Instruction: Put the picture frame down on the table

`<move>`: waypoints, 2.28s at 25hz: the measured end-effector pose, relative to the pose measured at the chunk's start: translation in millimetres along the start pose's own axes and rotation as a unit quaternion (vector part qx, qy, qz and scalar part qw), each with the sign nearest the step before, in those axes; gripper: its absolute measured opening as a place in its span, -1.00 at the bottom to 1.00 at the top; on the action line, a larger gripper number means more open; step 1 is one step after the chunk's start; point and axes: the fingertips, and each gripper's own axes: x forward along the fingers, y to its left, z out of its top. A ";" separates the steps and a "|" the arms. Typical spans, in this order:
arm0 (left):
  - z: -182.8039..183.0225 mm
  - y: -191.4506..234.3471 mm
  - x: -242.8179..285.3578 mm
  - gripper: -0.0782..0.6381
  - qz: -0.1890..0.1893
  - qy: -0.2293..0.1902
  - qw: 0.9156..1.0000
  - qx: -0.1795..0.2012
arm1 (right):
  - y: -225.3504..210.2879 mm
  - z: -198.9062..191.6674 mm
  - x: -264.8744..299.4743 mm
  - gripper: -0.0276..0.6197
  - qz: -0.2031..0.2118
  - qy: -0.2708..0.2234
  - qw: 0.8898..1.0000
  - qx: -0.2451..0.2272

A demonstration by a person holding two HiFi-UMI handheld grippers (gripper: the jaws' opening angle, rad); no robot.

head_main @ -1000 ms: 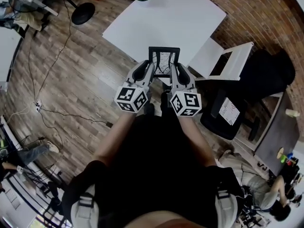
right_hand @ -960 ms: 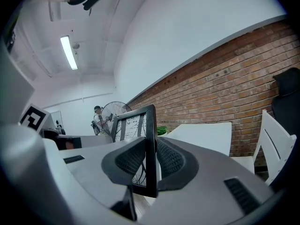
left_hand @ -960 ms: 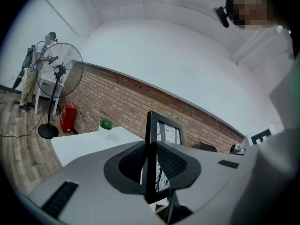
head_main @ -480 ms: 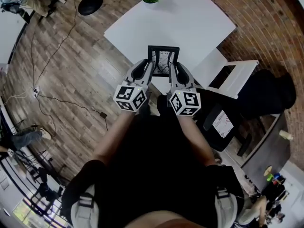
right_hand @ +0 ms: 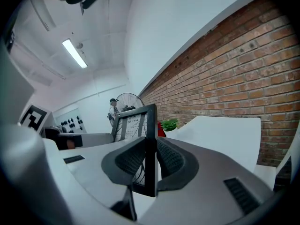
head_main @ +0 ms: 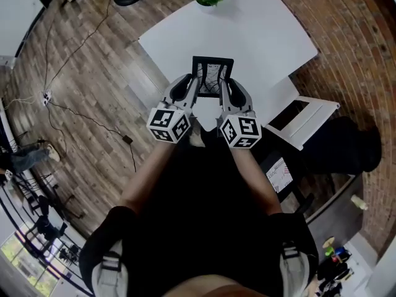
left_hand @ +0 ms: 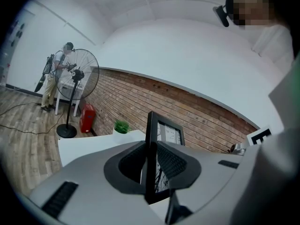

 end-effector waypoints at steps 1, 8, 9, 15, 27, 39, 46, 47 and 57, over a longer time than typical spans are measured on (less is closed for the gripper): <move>0.4 1.9 4.3 -0.56 0.006 -0.001 1.000 -0.001 | -2.7 1.2 5.2 -0.72 0.006 0.003 1.000 -0.002; -1.1 12.1 29.5 -0.56 0.044 -0.003 0.999 -0.015 | -21.5 0.7 33.1 -0.72 0.039 0.031 0.999 0.008; 0.7 13.3 32.4 -0.56 0.049 -0.007 0.999 -0.017 | -23.2 1.5 36.6 -0.72 0.045 0.034 0.998 0.010; 1.2 28.4 49.9 -0.56 0.073 -0.015 0.997 -0.029 | -31.3 1.8 63.1 -0.71 0.066 0.052 0.996 0.003; -17.0 79.0 84.3 -0.56 0.056 0.023 0.997 -0.056 | -41.0 -28.3 115.1 -0.71 0.028 0.083 0.996 0.024; -50.9 118.2 112.1 -0.56 0.029 0.092 0.992 -0.080 | -54.4 -62.8 148.7 -0.71 -0.033 0.117 0.992 0.046; -77.2 144.7 128.5 -0.56 0.031 0.123 0.989 -0.074 | -61.5 -92.3 170.3 -0.72 -0.053 0.142 0.988 0.032; -80.7 147.5 131.0 -0.56 0.031 0.127 0.989 -0.074 | -63.4 -95.8 173.8 -0.72 -0.056 0.145 0.987 0.031; -106.3 172.4 149.0 -0.56 0.040 0.148 0.985 -0.077 | -73.4 -121.5 197.0 -0.71 -0.060 0.168 0.984 0.023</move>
